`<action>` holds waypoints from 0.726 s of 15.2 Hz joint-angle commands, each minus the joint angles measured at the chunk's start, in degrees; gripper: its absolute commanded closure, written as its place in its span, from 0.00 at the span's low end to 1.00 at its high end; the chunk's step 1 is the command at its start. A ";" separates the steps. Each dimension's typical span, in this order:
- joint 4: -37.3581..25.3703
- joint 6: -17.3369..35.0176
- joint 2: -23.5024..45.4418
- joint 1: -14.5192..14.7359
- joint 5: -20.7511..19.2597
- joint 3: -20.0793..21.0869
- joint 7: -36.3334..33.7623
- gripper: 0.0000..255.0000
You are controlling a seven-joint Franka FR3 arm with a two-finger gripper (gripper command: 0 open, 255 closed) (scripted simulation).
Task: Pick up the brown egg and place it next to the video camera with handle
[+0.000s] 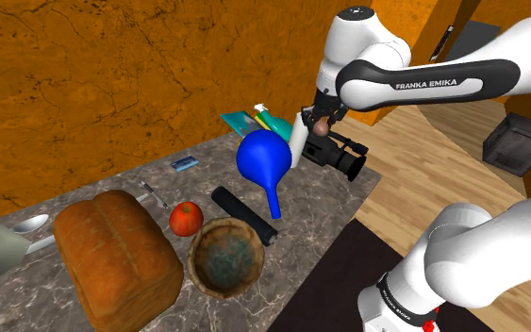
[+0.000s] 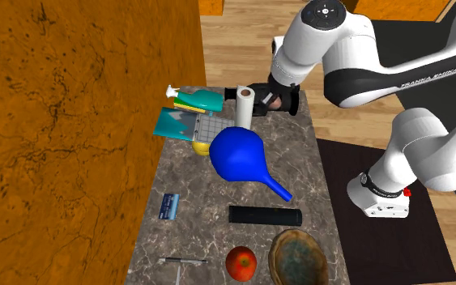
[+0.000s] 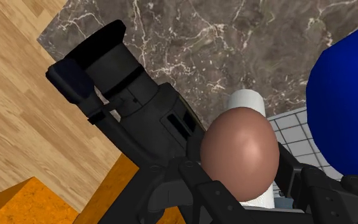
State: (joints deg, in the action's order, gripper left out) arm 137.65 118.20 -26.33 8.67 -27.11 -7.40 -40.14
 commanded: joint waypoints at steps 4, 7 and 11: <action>2.87 3.64 0.92 -0.33 -0.99 -0.32 -1.39 1.00; 4.49 5.94 1.72 -0.56 -1.67 -0.47 -2.35 1.00; 6.48 9.05 3.02 -0.90 -2.68 -0.67 -3.71 1.00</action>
State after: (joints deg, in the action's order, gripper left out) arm 143.42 126.26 -23.66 7.85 -29.48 -8.09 -43.31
